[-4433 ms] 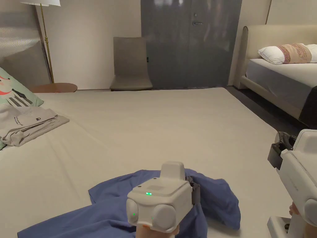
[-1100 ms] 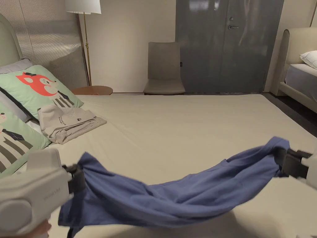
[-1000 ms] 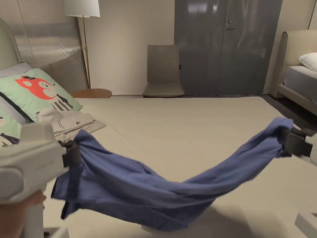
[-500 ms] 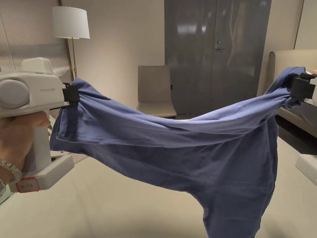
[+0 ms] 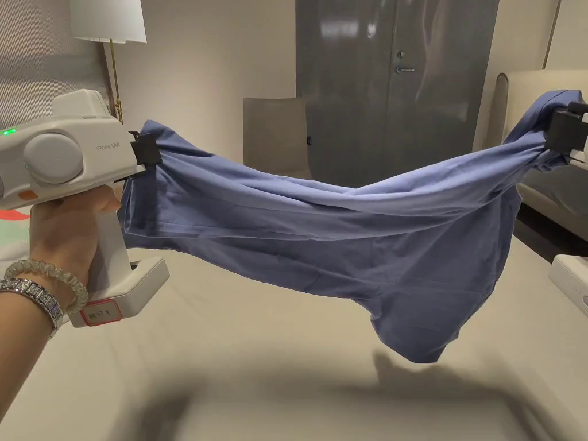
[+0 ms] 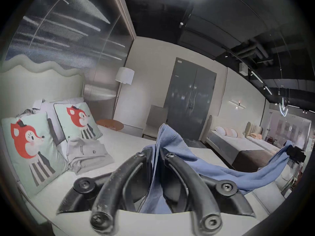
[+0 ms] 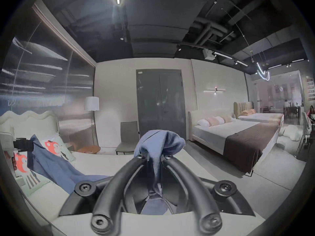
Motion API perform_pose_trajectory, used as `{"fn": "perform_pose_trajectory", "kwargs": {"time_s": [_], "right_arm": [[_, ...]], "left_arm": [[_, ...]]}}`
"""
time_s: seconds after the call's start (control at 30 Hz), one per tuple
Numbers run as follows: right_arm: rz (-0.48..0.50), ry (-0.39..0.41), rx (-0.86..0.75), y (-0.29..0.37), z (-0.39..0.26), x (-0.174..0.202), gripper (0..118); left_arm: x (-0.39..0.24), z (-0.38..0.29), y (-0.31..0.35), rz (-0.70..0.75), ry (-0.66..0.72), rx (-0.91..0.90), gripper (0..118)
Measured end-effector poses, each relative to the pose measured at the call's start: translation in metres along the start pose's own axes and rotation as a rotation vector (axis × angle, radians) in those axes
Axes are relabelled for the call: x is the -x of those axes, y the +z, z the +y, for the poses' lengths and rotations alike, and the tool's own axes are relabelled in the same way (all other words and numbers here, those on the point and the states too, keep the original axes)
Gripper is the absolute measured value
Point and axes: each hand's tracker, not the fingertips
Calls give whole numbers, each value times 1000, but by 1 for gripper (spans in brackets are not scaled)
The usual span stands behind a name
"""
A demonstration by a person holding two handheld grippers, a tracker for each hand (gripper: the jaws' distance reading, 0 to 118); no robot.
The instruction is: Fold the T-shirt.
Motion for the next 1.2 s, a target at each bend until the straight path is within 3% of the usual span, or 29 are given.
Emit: {"fn": "perform_pose_trajectory", "kwargs": {"time_s": [0.23, 0.47, 0.9, 1.2], "right_arm": [[15, 21, 111, 29, -55, -4, 10], [28, 48, 197, 97, -102, -9, 10], [36, 27, 426, 232, -197, -30, 10], [-10, 55, 638, 268, -264, -44, 10]], "left_arm": [[10, -54, 16, 23, -32, 103, 6], [18, -117, 86, 41, -110, 209, 6], [53, -257, 249, 104, -41, 454, 6], [68, -323, 305, 163, 32, 604, 6]]}}
